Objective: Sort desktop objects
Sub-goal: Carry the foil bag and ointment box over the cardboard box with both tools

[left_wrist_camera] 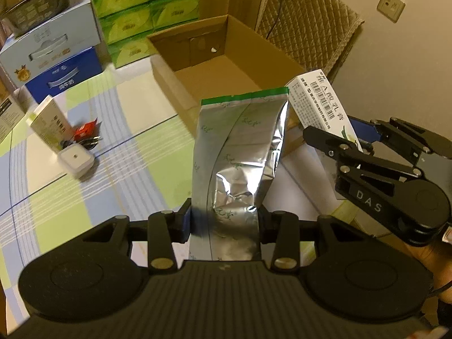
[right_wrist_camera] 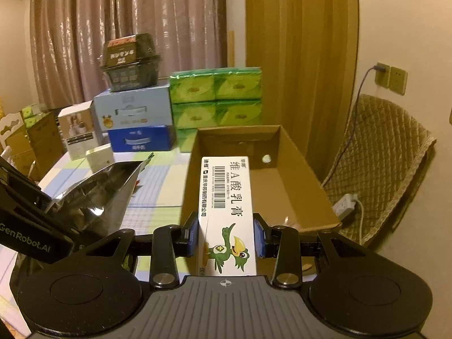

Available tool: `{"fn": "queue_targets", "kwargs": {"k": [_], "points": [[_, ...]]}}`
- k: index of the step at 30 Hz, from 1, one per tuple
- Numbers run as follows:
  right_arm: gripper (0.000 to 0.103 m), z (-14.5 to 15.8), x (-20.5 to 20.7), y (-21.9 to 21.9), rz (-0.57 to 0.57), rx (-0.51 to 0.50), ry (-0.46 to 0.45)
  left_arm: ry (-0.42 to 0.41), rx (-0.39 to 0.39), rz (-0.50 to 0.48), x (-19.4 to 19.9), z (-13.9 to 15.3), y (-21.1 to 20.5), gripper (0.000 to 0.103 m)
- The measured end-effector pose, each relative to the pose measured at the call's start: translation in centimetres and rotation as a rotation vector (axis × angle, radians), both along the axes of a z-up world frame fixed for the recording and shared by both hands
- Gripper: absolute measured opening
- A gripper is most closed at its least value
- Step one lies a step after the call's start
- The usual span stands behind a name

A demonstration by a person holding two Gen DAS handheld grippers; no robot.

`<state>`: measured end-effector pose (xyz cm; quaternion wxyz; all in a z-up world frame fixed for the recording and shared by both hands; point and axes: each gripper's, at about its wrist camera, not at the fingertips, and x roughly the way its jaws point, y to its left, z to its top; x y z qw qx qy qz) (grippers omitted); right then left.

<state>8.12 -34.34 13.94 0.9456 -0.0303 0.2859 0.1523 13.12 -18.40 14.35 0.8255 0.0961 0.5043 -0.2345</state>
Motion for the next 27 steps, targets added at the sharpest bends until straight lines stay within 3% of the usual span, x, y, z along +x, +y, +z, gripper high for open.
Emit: {"fn": "queue_targets", "kwargs": {"k": [17, 27], "points": [[0.036, 0.5, 3.6, -4.4, -0.082, -0.012, 0.026, 0.033, -0.052, -0.026, 3.3, -0.1, -5.5, 0.037], [0.036, 1.6, 6.9, -5.7, -0.111, -0.002, 0.010, 0.028, -0.098, -0.005, 6.9, 1.6, -7.2, 0.037]]}}
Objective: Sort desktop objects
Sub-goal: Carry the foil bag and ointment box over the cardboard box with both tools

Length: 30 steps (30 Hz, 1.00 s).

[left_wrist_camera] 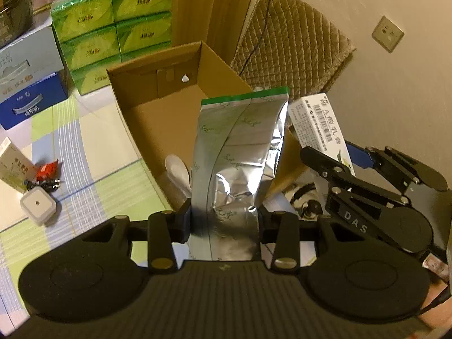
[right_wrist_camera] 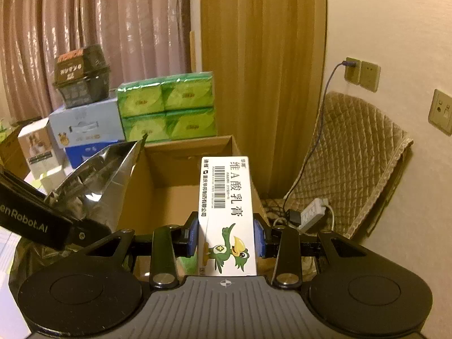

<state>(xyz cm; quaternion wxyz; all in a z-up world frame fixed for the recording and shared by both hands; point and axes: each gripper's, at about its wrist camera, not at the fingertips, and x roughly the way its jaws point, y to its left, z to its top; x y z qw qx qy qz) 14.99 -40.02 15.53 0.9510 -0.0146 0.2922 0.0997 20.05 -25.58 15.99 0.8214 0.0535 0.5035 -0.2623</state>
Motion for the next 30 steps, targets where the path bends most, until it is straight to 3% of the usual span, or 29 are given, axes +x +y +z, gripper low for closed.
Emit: {"fn": "queue_targets", "kwargs": {"k": [12, 30], "points": [[0.036, -0.6, 5.0, -0.1, 0.015, 0.015, 0.024, 0.011, -0.063, 0.077, 5.0, -0.1, -1.9, 0.037], [0.036, -5.0, 12.1, 0.9, 0.021, 0.022, 0.096, 0.129, -0.134, 0.209, 12.3, -7.3, -1.2, 0.037]]}}
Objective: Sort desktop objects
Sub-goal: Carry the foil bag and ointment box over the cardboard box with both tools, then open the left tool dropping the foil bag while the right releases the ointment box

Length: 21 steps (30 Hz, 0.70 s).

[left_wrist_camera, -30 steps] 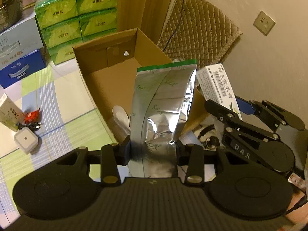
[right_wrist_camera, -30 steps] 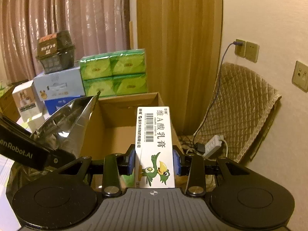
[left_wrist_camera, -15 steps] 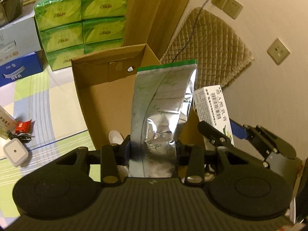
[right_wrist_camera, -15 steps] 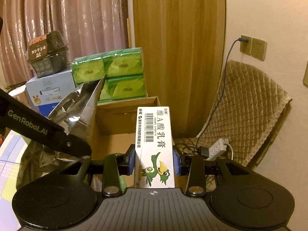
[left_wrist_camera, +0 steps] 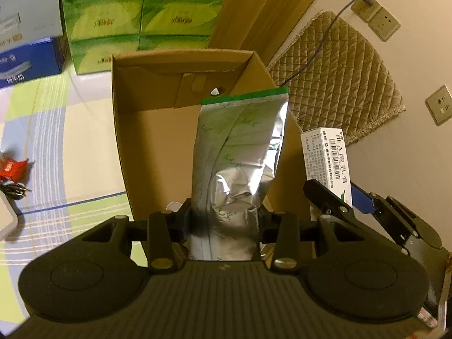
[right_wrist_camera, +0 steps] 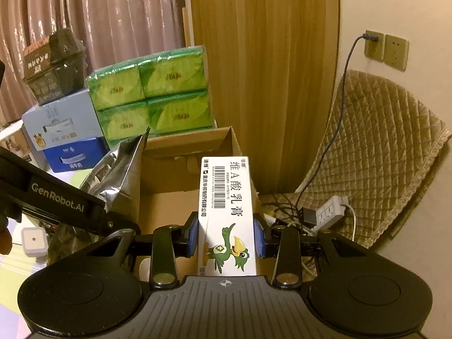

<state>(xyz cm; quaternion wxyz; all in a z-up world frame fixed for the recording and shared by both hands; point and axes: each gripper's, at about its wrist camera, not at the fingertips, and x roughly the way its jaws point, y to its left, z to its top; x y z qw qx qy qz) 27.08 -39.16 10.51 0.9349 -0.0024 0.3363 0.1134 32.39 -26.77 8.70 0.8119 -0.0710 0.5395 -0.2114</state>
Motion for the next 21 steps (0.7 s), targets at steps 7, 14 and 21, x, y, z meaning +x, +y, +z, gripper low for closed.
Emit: {"fn": "queue_targets", "kwargs": {"k": [7, 14, 21], "points": [[0.036, -1.2, 0.6, 0.2, -0.001, 0.004, 0.020, -0.037, -0.024, 0.032, 0.2, -0.1, 1.5, 0.041], [0.036, -1.7, 0.8, 0.7, 0.011, 0.007, 0.034, -0.123, -0.011, 0.031, -1.9, 2.2, 4.3, 0.049], [0.036, -2.4, 1.6, 1.7, 0.032, 0.010, 0.078, -0.210, 0.026, 0.043, -4.3, 3.9, 7.7, 0.053]]}}
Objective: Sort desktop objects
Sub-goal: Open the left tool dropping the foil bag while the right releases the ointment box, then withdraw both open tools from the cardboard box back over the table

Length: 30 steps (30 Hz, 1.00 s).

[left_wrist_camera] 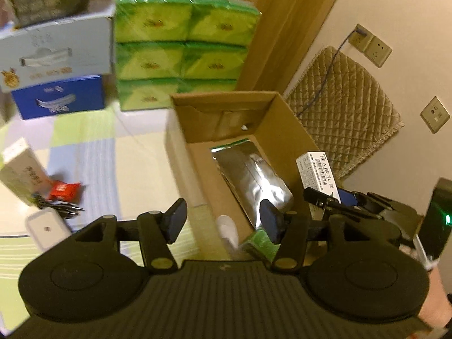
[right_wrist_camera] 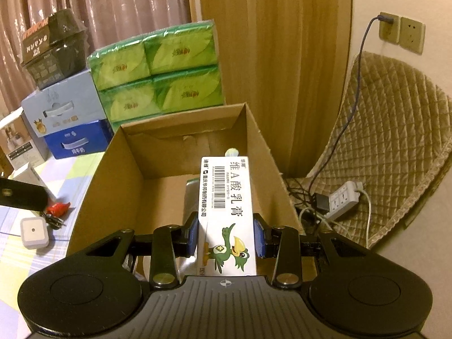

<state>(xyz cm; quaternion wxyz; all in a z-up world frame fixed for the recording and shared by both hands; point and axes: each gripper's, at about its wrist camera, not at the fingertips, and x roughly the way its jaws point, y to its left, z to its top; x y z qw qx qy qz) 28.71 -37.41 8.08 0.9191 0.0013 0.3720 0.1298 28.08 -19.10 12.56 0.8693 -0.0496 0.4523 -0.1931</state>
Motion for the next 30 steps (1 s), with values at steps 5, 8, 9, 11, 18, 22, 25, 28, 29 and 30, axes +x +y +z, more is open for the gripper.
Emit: {"fn": "queue_targets", "kwargs": {"k": [5, 8, 9, 11, 18, 22, 25, 28, 29, 30], "points": [[0.058, 0.1, 0.3, 0.4, 0.004, 0.021, 0.001, -0.014, 0.013, 0.017, -1.5, -0.1, 2.2, 0.063], [0.067, 0.9, -0.3, 0.3, -0.006, 0.040, -0.024, -0.017, 0.004, 0.033, -2.7, -0.4, 3.7, 0.069], [0.067, 1.2, -0.6, 0.2, -0.004, 0.040, -0.029, -0.020, 0.001, 0.040, -3.2, -0.5, 4.1, 0.070], [0.069, 1.7, -1.5, 0.1, -0.002, 0.040, -0.041, -0.039, 0.013, 0.046, -4.2, -0.6, 5.0, 0.077], [0.080, 3.9, -6.2, -0.2, 0.003, 0.075, -0.068, -0.062, 0.027, 0.099, -8.6, -1.3, 8.2, 0.085], [0.088, 5.6, -9.6, 0.3, 0.011, 0.089, -0.094, -0.098, 0.044, 0.122, -11.6, -1.0, 10.2, 0.093], [0.097, 6.8, -12.2, 1.0, 0.014, 0.111, -0.107, -0.121, 0.057, 0.155, -13.7, -0.6, 11.9, 0.098], [0.101, 7.5, -14.6, 2.2, 0.044, 0.129, -0.114, -0.133, 0.066, 0.184, -15.9, -0.5, 13.6, 0.102], [0.101, 7.7, -15.3, 2.6, 0.051, 0.132, -0.115, -0.131, 0.069, 0.194, -16.4, -0.6, 14.1, 0.102], [0.101, 7.8, -16.1, 3.1, 0.059, 0.136, -0.115, -0.135, 0.074, 0.204, -17.2, -0.6, 14.7, 0.102]]}}
